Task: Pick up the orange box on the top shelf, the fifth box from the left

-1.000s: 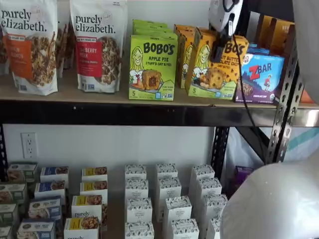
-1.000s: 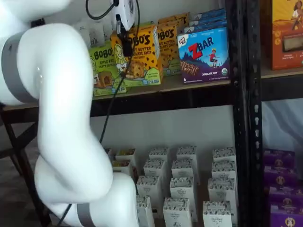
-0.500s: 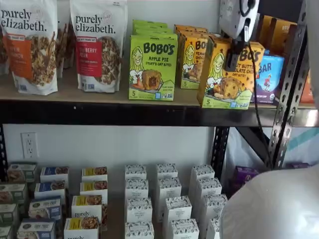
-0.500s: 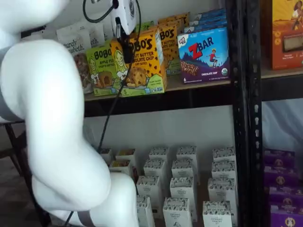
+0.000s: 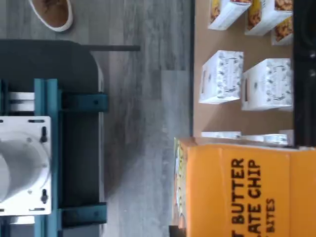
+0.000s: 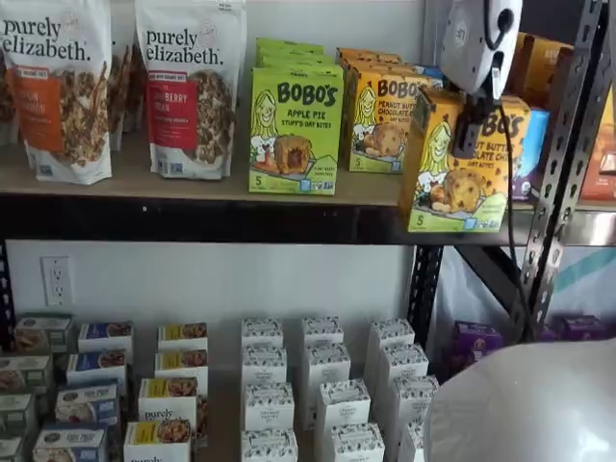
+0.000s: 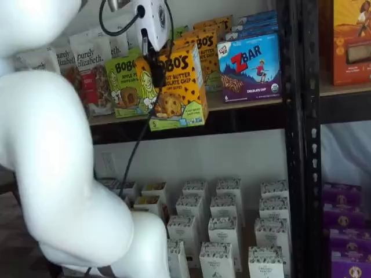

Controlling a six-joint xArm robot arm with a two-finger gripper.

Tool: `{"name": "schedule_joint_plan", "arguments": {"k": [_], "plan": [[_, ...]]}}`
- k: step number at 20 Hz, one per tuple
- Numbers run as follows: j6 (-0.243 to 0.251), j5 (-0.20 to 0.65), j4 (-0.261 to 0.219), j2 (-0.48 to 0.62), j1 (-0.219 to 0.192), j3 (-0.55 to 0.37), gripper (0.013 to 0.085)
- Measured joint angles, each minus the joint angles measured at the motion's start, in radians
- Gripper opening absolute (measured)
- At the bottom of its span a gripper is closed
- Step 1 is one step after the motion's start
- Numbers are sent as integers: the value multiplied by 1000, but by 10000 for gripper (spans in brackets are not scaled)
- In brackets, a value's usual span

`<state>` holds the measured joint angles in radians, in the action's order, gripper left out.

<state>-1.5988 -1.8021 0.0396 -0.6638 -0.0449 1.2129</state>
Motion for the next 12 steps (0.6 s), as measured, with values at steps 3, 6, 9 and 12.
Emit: {"name": "schedule_joint_plan", "arguments": {"k": [3, 6, 9, 12], "plan": [[-15, -8, -13, -24, -11, -27, 330], [-27, -19, -28, -45, -19, -51, 330], [-40, -39, -26, -62, -33, -70, 330], [-47, -65, -16, -67, -43, -72, 330]]}}
